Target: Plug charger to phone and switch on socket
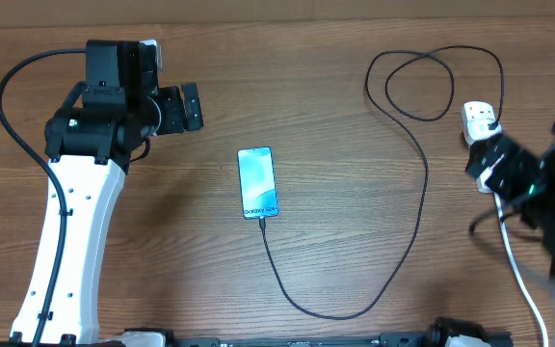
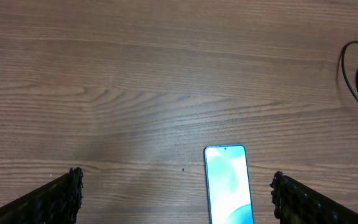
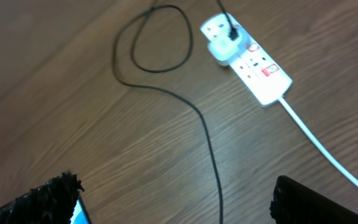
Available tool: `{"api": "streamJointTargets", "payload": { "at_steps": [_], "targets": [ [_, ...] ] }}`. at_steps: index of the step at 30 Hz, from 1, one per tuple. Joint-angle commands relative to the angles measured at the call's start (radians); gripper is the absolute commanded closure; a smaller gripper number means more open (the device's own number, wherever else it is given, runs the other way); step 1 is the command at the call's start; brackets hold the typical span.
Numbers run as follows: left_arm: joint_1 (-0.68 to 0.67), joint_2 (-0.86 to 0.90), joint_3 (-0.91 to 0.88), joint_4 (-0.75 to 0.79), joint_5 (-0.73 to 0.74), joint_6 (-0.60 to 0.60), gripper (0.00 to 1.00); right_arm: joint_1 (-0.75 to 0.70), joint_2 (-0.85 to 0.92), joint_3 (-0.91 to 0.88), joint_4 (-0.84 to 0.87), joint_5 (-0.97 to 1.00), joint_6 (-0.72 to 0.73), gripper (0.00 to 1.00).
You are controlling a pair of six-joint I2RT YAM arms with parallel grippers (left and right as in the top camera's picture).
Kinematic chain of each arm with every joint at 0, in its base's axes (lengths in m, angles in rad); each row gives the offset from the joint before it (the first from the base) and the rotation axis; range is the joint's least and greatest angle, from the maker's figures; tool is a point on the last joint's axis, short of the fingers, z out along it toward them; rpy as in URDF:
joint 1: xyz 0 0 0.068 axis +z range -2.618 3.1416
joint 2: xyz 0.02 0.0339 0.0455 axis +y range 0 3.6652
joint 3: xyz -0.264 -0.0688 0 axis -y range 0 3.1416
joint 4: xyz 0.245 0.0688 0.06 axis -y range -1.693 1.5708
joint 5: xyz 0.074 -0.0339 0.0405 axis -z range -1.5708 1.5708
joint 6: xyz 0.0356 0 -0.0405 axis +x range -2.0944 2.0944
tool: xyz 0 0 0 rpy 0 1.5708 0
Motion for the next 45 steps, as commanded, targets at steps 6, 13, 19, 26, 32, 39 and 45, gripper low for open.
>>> {"api": "streamJointTargets", "payload": {
  "at_steps": [6,13,19,26,32,39,45],
  "targets": [
    [-0.004,0.005,-0.001,0.0,-0.011,-0.002,0.01,0.042,-0.182,-0.105,-0.042,-0.047,0.001,0.0],
    [-0.004,0.005,-0.001,0.0,-0.011,-0.002,0.01,0.042,-0.181,-0.105,-0.123,-0.057,0.001,0.0],
    [-0.004,0.005,-0.001,0.0,-0.011,-0.002,0.01,0.042,-0.181,-0.105,-0.123,-0.057,0.001,0.0],
    [-0.004,0.005,-0.001,0.0,-0.011,-0.002,0.0,0.042,-0.181,-0.105,-0.141,-0.057,0.001,0.0],
    [-0.004,0.005,-0.001,0.0,-0.011,-0.002,0.0,0.042,-0.186,-0.108,-0.136,-0.019,-0.008,0.0],
    [-0.004,0.005,-0.001,0.0,-0.011,-0.002,0.0,0.119,-0.3,-0.235,0.063,-0.022,-0.088,0.0],
    [-0.004,0.005,-0.001,0.0,-0.011,-0.002,0.0,0.239,-0.481,-0.461,0.314,-0.023,-0.198,0.0]
  ]
}}
